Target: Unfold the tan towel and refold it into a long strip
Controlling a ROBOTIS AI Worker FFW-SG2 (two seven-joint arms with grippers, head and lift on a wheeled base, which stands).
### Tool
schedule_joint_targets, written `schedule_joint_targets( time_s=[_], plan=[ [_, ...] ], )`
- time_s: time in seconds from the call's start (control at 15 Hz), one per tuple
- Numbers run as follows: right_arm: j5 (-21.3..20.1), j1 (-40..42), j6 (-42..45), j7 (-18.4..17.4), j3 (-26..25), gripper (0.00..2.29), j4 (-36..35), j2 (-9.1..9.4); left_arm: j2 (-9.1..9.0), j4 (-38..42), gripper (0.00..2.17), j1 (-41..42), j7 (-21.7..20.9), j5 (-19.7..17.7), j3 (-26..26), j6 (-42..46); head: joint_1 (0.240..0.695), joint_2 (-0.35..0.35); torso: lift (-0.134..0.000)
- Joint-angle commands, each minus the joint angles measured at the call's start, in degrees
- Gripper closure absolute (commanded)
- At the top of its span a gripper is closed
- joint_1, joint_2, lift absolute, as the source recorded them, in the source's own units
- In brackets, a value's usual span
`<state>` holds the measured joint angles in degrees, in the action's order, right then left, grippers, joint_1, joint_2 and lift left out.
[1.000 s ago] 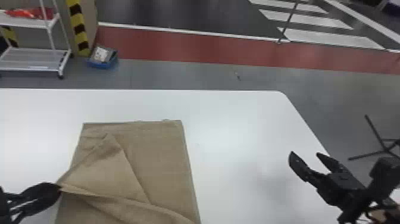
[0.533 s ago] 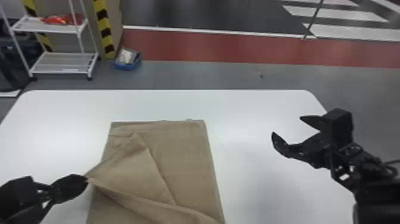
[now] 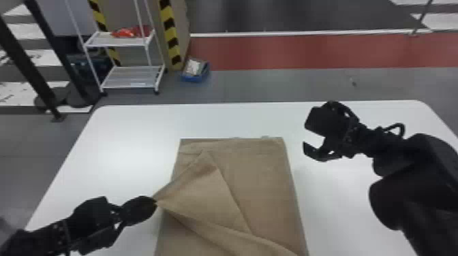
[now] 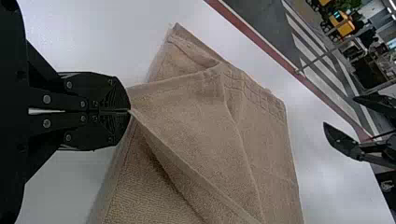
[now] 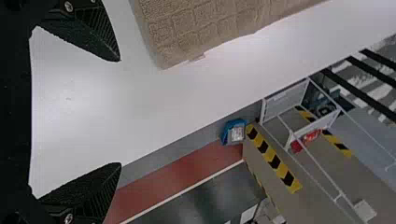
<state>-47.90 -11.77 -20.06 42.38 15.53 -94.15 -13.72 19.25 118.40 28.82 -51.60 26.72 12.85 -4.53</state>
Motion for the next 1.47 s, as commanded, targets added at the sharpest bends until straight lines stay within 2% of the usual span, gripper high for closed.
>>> schedule_joint_targets(
  time_s=[0.0,0.2,0.33,0.53,0.67,0.8,1.0,1.27,1.4],
  plan=[
    [-10.73,-5.54,4.81,-0.02,7.67,0.09,8.29,0.27,-1.05,0.96,1.43,0.63,-0.17,1.05,0.42,-0.18,0.695,0.108,-0.125],
    [-21.19,-10.46,7.62,-0.28,13.29,0.10,15.40,1.86,-1.93,1.58,1.43,1.51,-0.25,1.40,0.77,-0.53,0.695,0.148,-0.125],
    [-22.33,-12.66,8.85,0.07,14.00,0.12,18.22,2.56,-2.28,2.10,1.43,2.21,-0.17,1.40,1.47,-0.53,0.695,0.160,-0.125],
    [-26.55,-15.74,9.55,3.67,17.51,0.14,23.05,3.53,-2.46,2.19,1.43,2.47,-0.17,1.40,1.91,-0.53,0.695,0.176,-0.125],
    [-27.34,-17.49,9.55,5.96,18.83,0.18,25.42,3.61,-2.55,2.28,1.43,2.56,-0.17,1.40,2.09,-0.53,0.695,0.181,-0.125],
    [-26.55,-18.28,9.73,7.10,18.92,0.25,25.69,4.23,-2.55,2.10,1.43,2.56,-0.17,1.40,2.09,-0.53,0.695,0.178,-0.125],
    [-26.20,-18.99,9.91,10.88,19.62,0.41,26.04,5.20,-2.55,2.19,1.43,2.56,-0.17,1.40,2.09,-0.53,0.695,0.183,-0.125],
    [-25.14,-18.99,10.61,14.84,19.80,0.50,25.25,5.37,-2.37,2.19,1.43,2.56,-0.08,1.40,2.17,-0.53,0.695,0.202,-0.125],
    [-25.05,-19.08,10.96,16.51,19.62,0.72,25.16,5.37,-2.37,2.19,1.43,2.47,-0.08,1.40,2.26,-0.53,0.695,0.210,-0.125]
  ],
)
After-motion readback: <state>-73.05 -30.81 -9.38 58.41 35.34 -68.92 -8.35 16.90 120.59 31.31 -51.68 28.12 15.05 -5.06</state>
